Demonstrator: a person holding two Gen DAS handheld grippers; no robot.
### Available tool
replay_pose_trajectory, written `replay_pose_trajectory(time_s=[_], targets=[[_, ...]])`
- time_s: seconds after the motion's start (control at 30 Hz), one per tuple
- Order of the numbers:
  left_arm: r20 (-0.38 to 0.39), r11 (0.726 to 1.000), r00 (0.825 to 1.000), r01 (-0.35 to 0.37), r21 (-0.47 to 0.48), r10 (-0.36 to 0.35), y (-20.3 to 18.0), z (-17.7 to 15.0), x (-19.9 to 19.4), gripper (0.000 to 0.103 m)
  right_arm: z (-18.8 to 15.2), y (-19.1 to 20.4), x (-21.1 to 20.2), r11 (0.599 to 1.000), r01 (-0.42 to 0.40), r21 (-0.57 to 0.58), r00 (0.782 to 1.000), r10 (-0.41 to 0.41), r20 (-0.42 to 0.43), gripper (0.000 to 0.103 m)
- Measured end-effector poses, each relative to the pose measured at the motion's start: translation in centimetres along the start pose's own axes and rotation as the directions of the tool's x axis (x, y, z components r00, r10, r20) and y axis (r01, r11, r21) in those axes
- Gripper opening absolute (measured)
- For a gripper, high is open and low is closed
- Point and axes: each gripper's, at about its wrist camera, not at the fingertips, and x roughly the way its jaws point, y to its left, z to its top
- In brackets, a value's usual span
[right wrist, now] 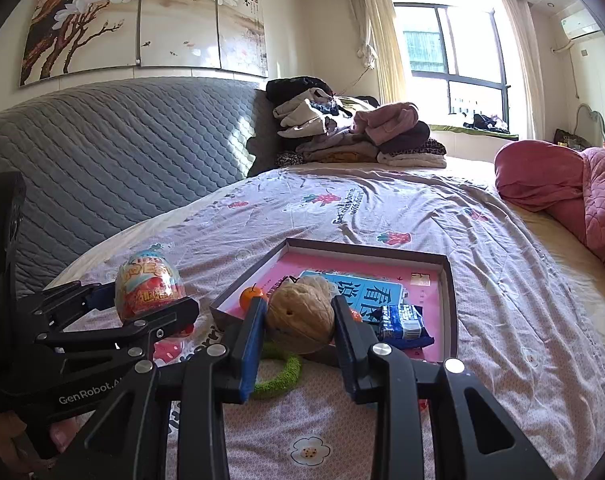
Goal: Organize objects
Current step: 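Carry the Kinder egg packet and walnut over the pink tray with both tools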
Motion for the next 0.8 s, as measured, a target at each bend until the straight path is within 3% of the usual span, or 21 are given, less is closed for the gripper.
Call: replay_pose_trajectory(time_s=[0.8], targets=[[0.049, 0.999, 0.998, -0.034, 0.038, 0.033, 0.1, 5.6, 2.4, 0.064, 3.8, -2.7, 1.9, 0.999, 0.035, -0.041, 0.999, -0.034, 0.030, 0.033]])
